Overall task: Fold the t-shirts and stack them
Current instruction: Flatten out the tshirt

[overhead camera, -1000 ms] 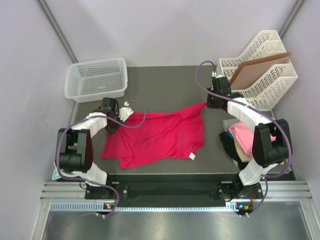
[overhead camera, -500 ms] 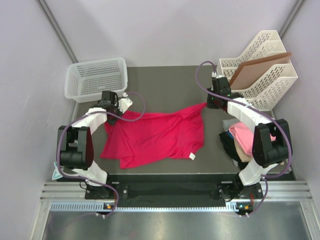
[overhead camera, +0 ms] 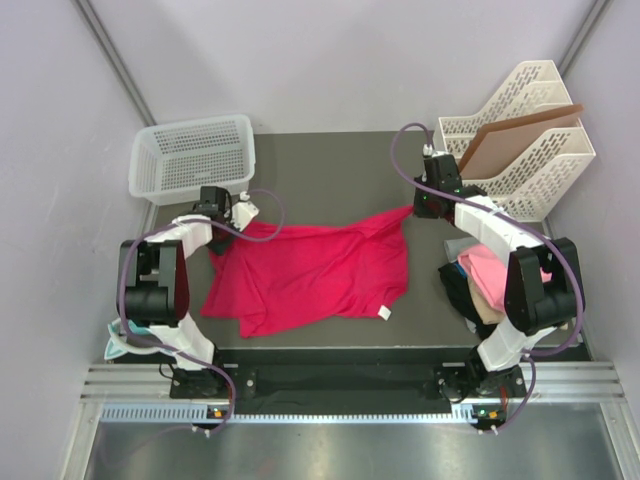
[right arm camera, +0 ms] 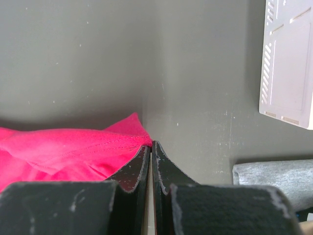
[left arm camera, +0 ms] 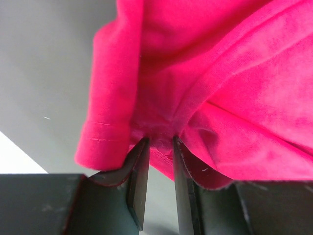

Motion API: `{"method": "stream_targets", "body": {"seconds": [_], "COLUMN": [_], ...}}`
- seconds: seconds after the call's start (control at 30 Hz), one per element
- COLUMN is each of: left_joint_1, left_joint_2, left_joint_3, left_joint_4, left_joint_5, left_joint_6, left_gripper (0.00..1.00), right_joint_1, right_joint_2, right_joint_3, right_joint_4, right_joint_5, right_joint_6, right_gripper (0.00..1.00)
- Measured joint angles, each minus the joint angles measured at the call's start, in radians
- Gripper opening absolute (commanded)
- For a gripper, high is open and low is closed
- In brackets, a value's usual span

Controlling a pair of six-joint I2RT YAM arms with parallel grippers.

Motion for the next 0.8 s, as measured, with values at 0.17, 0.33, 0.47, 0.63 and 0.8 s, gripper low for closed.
{"method": "stream_targets", "body": {"seconds": [0.17,0.33,0.47,0.63,0.8], "left_joint_1": [0.002,0.002,0.001,0.012,0.025], "left_joint_2": [0.016,0.022,0.034,0.064,0.080], "left_joint_3": [0.002,0.006,0.017,0.039,0.061], "left_joint_4": [0.013,0.014,0.016,0.024,0.020], "left_joint_5": [-0.004,-0.011,-0.023,-0.022,-0.016], "left_joint_6": [0.002,0.004,0.005,0.010,0.010], "left_gripper": [0.33,0.36,0.31,0.01,0.00], "right_joint_1": [0.000,0.000,0.000,0.000,0.000], "right_joint_2": [0.000,0.000,0.000,0.000,0.000], "right_joint_3": [0.000,0.000,0.000,0.000,0.000], "right_joint_4": [0.000,0.000,0.000,0.000,0.000], "right_joint_5": [-0.001,-0.003,-0.003,-0.003,-0.003], "right_joint_6": [0.000,0.000,0.000,0.000,0.000], "right_gripper": [0.00,0.00,0.00,0.00,0.00]}}
